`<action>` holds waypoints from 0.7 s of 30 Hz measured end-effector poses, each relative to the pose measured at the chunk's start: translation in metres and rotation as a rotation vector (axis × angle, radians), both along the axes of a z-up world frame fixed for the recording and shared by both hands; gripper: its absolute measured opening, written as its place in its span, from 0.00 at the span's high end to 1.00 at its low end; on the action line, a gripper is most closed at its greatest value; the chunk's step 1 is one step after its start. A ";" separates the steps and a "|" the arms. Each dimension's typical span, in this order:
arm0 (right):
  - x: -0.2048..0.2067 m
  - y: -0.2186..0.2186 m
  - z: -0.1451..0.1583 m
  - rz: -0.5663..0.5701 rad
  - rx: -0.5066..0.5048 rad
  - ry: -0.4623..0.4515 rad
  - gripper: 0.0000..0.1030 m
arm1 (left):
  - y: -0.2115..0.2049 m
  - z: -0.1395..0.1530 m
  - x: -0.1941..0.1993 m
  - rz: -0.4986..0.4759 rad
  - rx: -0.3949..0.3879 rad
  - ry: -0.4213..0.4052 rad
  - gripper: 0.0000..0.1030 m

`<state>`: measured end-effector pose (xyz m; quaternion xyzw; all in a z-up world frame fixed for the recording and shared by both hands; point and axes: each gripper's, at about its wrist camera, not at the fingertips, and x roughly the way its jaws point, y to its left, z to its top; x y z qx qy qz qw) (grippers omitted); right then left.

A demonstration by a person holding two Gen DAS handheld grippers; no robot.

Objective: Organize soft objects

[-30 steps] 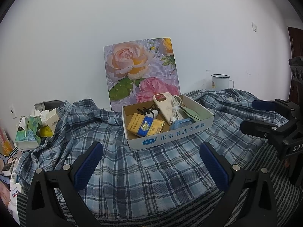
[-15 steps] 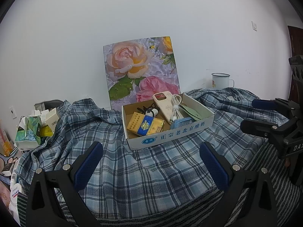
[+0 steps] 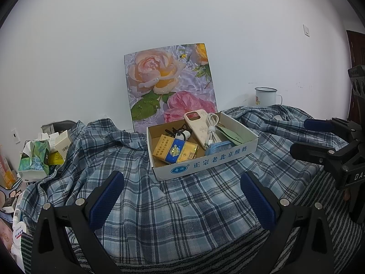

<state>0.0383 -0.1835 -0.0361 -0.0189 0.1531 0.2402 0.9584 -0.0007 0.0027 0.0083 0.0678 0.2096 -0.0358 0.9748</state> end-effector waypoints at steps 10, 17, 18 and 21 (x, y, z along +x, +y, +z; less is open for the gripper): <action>0.001 0.000 0.000 0.001 -0.002 0.002 0.00 | 0.002 -0.003 0.001 -0.011 0.023 0.003 0.00; -0.001 0.000 0.002 0.002 -0.002 0.000 0.00 | -0.002 -0.002 0.002 -0.012 0.024 0.009 0.00; -0.001 -0.001 0.002 0.002 -0.002 0.001 0.00 | -0.002 -0.002 0.002 -0.011 0.024 0.009 0.00; 0.000 0.000 0.002 0.002 -0.002 0.001 0.00 | -0.002 -0.002 0.001 -0.011 0.022 0.009 0.00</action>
